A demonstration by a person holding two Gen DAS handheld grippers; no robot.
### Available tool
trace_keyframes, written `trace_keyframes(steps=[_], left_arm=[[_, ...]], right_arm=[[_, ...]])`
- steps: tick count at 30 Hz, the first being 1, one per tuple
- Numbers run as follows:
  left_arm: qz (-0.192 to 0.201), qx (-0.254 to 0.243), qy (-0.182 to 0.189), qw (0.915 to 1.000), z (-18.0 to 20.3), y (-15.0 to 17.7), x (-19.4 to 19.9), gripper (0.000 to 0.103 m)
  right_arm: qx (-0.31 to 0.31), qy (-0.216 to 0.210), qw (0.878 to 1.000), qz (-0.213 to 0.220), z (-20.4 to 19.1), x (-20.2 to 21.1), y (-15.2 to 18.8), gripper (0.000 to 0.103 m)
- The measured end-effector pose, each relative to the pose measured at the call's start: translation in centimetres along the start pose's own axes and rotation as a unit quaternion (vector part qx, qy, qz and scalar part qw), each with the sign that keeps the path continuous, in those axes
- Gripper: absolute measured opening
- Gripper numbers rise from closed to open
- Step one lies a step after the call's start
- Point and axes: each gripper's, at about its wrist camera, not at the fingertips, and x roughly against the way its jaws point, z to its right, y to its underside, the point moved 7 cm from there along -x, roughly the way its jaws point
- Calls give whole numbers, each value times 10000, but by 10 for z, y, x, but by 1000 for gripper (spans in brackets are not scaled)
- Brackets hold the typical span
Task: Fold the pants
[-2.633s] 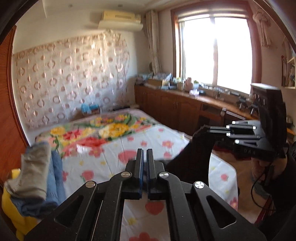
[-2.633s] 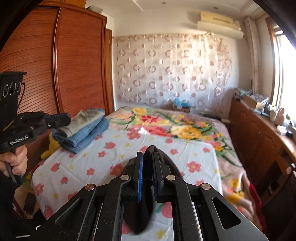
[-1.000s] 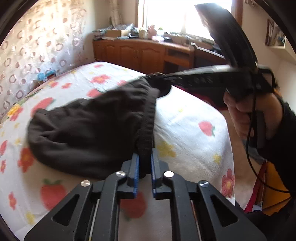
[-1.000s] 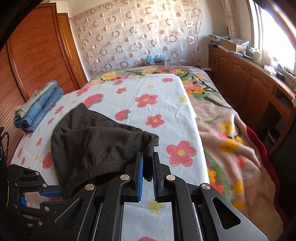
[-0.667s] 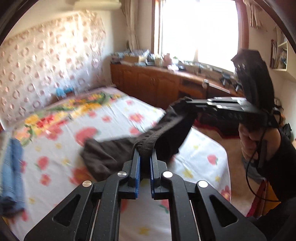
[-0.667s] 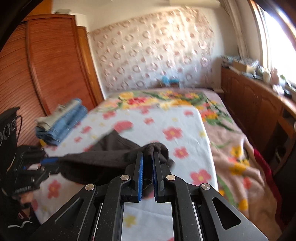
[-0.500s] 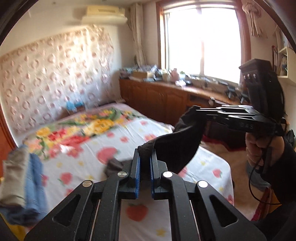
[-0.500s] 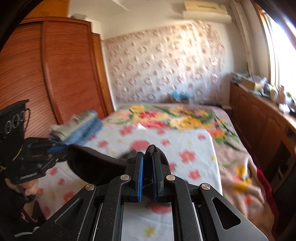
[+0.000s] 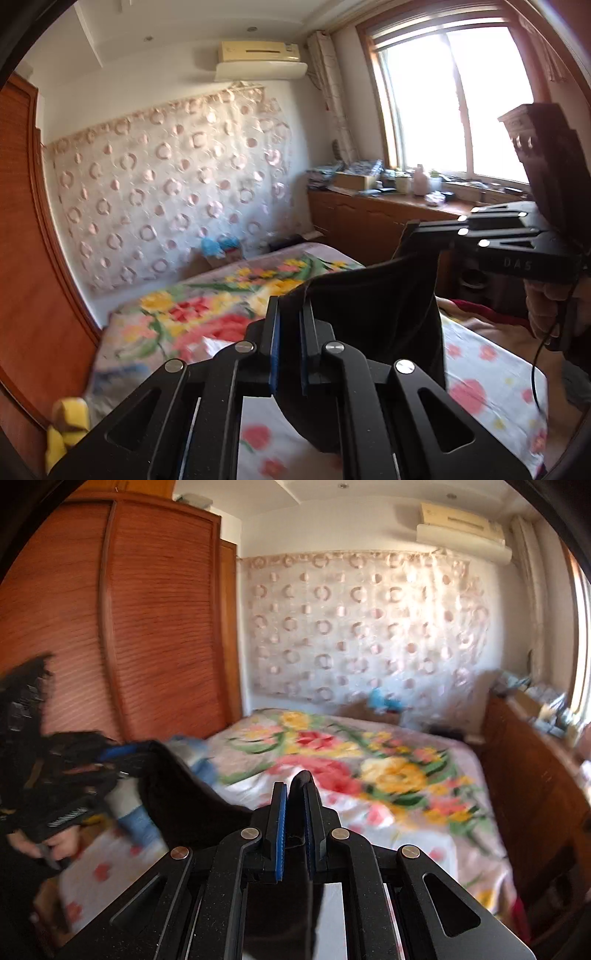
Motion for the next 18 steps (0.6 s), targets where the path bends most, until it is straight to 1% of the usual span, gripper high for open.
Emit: trace_keyframes(steps=[2, 4, 6, 7, 9, 10, 11, 12, 13, 14, 16, 18], left_arm=[[168, -91, -91, 9998, -10, -20, -3, 9], [242, -291, -166, 9991, -10, -30, 1, 9], [148, -385, -122, 9991, -8, -22, 6, 9], [71, -363, -126, 9992, -8, -11, 7, 9], [-128, -344, -31, 9993, -4, 13, 10, 9], [-291, -354, -8, 9989, 0, 37, 12, 9], [-436, -342, 25, 9985, 5, 57, 15, 9], [-556, -310, 78, 9979, 11, 70, 16, 9], [-777, -270, 170, 9965, 20, 100, 19, 9], [-890, -264, 197, 9955, 27, 114, 20, 9], [-1200, -261, 261, 9921, 44, 155, 25, 9], [-1362, -207, 316, 9900, 61, 189, 34, 10]], right_arm=[[-43, 55, 9997, 216, 6, -8, -28, 8], [-130, 55, 9989, 446, 10, -6, -48, 8], [-140, 37, 9983, 572, 10, -4, -56, 8], [-154, -2, 9983, 564, 7, -4, -52, 8], [-160, -177, 9989, 408, 0, -7, -31, 8], [-134, -236, 9993, 241, -4, -11, -12, 8], [-108, -315, 9994, 59, -8, -13, 10, 8], [-100, -406, 9990, -122, -9, -17, 30, 8], [-117, -510, 9980, -363, -16, -21, 55, 8], [-160, -613, 9963, -573, -19, -20, 79, 8], [-155, -751, 9921, -992, -32, -22, 122, 8], [-117, -814, 9874, -1349, -44, -22, 164, 8]])
